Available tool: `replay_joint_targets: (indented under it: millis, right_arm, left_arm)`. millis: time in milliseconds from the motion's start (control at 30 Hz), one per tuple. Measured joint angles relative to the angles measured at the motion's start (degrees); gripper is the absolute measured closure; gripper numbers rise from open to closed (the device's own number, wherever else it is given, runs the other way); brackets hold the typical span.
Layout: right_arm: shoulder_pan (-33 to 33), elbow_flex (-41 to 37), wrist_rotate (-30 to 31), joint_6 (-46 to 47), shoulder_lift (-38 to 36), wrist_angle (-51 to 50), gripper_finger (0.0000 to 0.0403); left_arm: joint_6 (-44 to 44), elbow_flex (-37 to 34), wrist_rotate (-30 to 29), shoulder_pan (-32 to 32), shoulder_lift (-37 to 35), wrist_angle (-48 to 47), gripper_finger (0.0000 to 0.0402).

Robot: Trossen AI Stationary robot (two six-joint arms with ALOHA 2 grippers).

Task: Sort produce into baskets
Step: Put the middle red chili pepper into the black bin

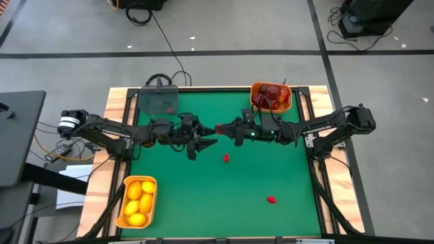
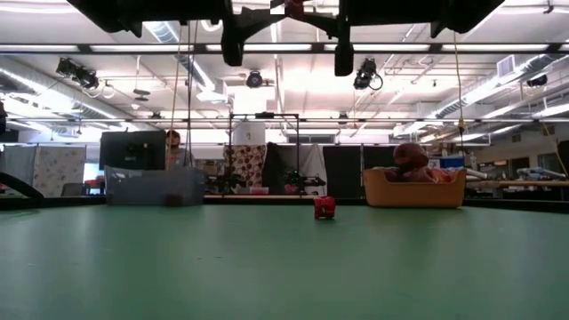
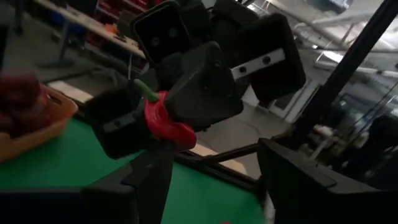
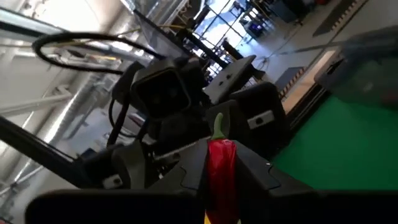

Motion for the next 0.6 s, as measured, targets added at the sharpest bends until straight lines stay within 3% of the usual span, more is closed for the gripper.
replay_joint_targets:
  millis: [233, 467, 600]
  right_arm:
    - [1.1, 0.0, 0.2, 2.6, 0.0, 3.9, 0.0334]
    - [1.2, 0.0, -9.5, 3.0, 0.0, 4.9, 0.0328]
    - [1.3, 0.0, -12.2, 5.1, 0.0, 4.5, 0.0329]
  left_arm:
    - [12.1, 0.0, -1.6, -1.4, 0.0, 2.5, 0.0162]
    - [22.8, 0.0, -3.1, -4.4, 0.0, 2.8, 0.0153]
    - [24.7, 0.0, -3.3, -5.6, 0.0, 2.5, 0.0152]
